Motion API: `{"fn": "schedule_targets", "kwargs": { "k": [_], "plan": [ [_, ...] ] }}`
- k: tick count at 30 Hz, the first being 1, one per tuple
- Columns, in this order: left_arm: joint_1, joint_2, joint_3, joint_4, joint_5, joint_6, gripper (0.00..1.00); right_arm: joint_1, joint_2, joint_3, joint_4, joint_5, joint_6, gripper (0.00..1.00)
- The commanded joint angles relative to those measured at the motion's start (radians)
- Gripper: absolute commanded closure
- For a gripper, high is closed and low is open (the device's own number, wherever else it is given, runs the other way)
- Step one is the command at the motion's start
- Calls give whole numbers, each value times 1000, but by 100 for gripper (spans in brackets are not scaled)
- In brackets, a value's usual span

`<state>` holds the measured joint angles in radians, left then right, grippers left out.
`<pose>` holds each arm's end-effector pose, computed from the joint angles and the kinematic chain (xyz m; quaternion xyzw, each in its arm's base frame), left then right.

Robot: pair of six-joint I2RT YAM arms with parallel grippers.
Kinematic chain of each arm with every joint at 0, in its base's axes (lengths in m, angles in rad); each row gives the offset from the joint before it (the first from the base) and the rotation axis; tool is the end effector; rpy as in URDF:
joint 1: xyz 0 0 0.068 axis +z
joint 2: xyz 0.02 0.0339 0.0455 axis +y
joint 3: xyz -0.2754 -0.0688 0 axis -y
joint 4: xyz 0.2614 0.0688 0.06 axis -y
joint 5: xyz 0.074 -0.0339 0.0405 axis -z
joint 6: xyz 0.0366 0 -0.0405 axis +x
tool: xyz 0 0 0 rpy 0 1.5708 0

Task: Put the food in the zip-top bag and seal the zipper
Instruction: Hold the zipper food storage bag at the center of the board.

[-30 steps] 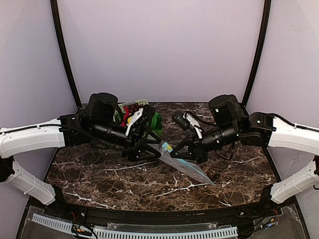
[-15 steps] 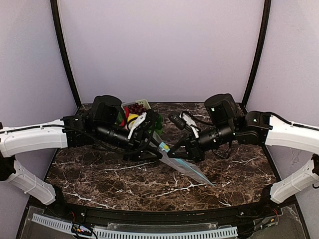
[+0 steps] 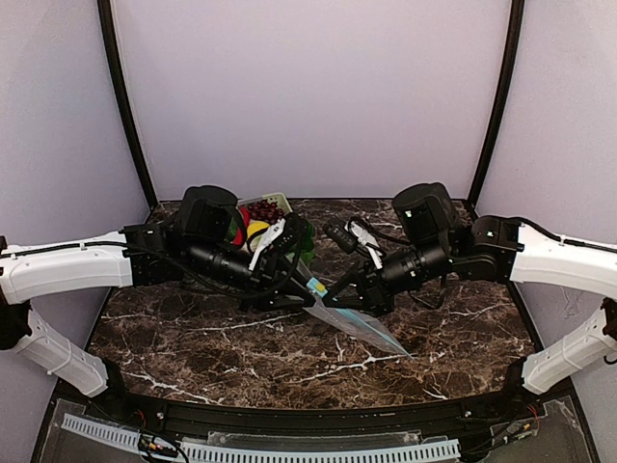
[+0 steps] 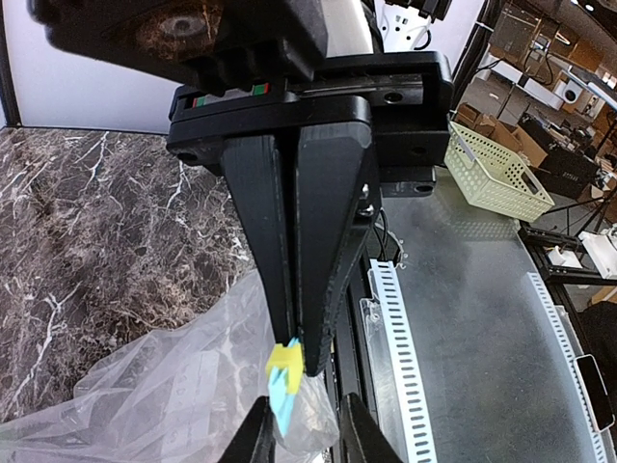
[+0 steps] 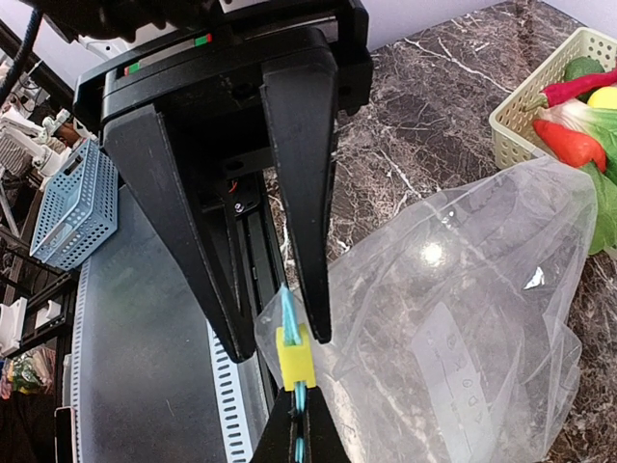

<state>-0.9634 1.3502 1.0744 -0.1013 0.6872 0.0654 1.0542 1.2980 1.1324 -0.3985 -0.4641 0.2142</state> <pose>0.1651 -0.2782 0.3311 0.5480 0.5848 -0.4807 0.3558 0.1358 0.2722 0.3377 -0.4489 0.7332 0.4404 0.2588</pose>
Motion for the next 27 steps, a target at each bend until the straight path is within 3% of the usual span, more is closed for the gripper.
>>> {"fn": "schedule_targets", "kwargs": {
  "k": [1,6,9,10,14,17,27],
  "plan": [
    [-5,-3,9,-4,0,-6,79,11,10,9,14,-1,-9,100],
    [-5,-9,9,-13,-11,-2,88,12,8,7,15,-1,-9,100],
    [-5,-13,5,-10,-28,-3,98,13,1,4,17,-1,-4,100],
    [-5,-14,5,-9,-36,-4,99,13,-1,3,16,0,0,97],
    [-5,-16,-2,-11,-54,-1,99,16,-43,-21,53,12,30,60],
    [-6,-16,-2,-9,-36,-3,99,21,-87,-50,94,50,40,49],
    [-5,-8,0,-15,-16,-1,99,39,-82,-28,143,138,8,55]
  ]
}}
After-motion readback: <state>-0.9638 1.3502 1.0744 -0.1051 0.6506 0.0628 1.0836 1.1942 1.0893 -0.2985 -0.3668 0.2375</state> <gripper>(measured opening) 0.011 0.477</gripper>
